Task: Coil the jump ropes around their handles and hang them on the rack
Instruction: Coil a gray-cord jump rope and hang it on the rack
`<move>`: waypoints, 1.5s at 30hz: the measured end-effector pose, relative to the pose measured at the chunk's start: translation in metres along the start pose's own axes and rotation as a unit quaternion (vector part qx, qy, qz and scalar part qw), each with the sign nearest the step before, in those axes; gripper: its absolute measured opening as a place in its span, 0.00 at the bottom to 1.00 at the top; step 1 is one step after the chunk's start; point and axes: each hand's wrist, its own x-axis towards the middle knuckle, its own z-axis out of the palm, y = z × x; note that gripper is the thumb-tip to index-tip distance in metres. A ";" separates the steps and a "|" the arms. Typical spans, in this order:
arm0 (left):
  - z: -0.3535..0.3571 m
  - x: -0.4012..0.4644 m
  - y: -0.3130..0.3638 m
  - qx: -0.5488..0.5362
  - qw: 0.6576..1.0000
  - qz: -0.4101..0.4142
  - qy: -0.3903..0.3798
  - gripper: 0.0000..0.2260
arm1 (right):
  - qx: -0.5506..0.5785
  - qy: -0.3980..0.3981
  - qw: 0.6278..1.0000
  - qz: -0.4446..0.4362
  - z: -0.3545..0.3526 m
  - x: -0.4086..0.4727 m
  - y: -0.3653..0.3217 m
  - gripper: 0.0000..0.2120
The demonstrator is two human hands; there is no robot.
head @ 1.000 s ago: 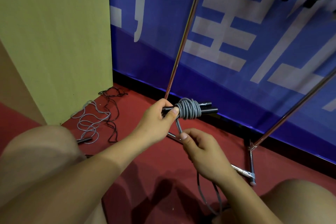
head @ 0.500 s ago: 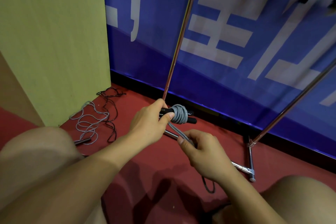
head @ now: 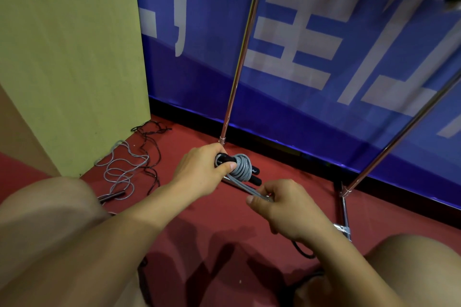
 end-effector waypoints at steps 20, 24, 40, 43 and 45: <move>0.002 -0.011 0.002 0.059 0.982 0.053 -0.174 0.07 | -0.047 0.150 0.987 -0.020 -0.009 0.001 0.025 0.20; 0.002 -0.010 0.004 0.004 0.975 0.065 -0.212 0.06 | -0.030 0.175 0.984 -0.016 -0.010 0.003 0.024 0.18; -0.015 -0.017 0.012 -0.308 0.892 0.133 -0.303 0.02 | 0.221 0.086 0.971 0.042 -0.008 0.016 0.027 0.12; -0.016 -0.019 0.014 -0.363 0.880 0.124 -0.280 0.02 | 0.350 0.034 0.934 0.064 -0.006 0.016 0.019 0.06; -0.016 -0.020 0.017 -0.432 0.863 0.082 -0.249 0.04 | 0.423 0.012 0.903 0.073 -0.004 0.015 0.011 0.06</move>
